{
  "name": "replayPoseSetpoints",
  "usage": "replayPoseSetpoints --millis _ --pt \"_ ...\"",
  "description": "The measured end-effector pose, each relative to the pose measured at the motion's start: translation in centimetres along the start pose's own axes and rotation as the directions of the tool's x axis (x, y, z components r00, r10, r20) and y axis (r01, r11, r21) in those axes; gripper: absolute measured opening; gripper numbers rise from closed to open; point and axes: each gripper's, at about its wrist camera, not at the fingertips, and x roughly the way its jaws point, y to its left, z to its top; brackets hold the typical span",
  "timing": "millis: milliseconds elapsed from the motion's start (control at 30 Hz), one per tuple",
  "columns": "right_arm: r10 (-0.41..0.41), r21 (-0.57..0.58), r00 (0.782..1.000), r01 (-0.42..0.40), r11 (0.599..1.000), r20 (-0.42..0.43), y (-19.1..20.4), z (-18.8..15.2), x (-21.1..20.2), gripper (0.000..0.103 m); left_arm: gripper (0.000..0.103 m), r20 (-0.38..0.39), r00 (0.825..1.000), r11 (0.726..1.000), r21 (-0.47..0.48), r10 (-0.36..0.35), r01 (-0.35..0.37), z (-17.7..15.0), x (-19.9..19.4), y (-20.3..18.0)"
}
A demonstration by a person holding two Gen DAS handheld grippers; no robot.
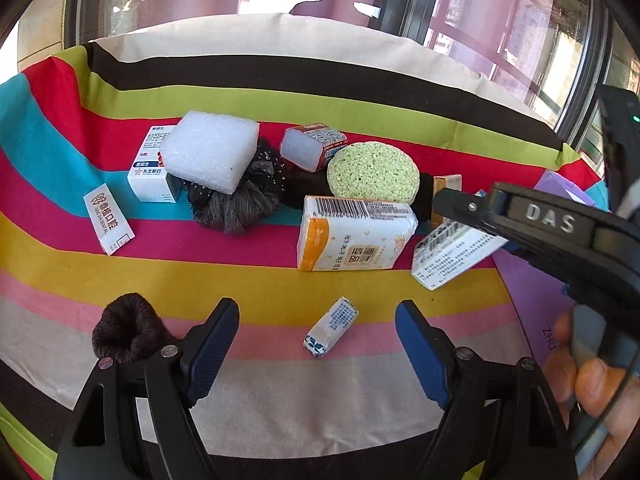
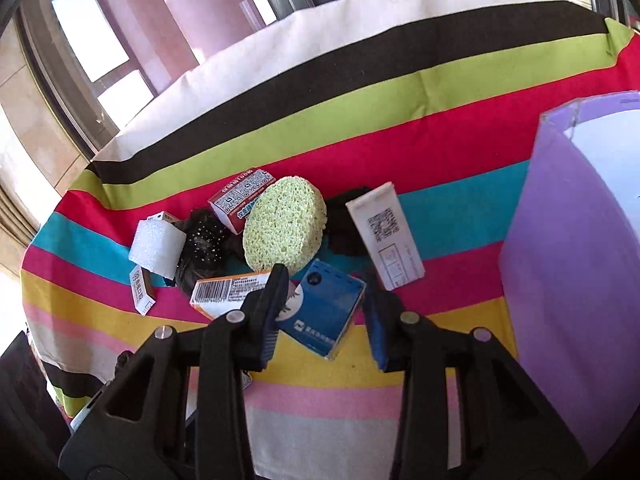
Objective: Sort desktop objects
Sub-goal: 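Grasp the orange-white soap bar with the left tool while the right grasps the blue box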
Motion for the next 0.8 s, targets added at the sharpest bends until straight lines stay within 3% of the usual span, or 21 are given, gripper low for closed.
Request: replayPoseSetpoints --millis 167,400,700,733,800 --pt "-0.042 -0.023 0.991 0.045 0.999 0.125 0.1 -0.4 -3.8 0.039 0.084 -0.009 1.000 0.999 0.028 0.026 -0.026 1.5 1.3 -1.4" --pt "-0.089 -0.069 0.954 0.114 0.991 0.286 1.7 0.3 -7.8 0.040 0.092 -0.017 0.997 0.997 0.021 0.078 -0.078 3.2 3.1 -3.1" --pt "-0.056 -0.016 0.962 0.062 0.998 0.266 0.2 0.9 -8.1 0.040 0.094 -0.045 0.989 0.989 0.030 0.144 -0.143 4.5 5.5 -3.8" --pt "-0.054 -0.016 0.963 0.060 0.998 0.263 0.2 0.9 -8.0 0.040 0.093 -0.041 0.989 0.989 0.029 0.145 -0.144 4.6 5.6 -3.8" --pt "-0.048 -0.019 0.963 0.055 0.998 0.264 0.3 0.8 -8.1 0.040 0.075 -0.048 0.990 0.991 0.041 0.132 -0.130 4.6 5.8 -3.8"
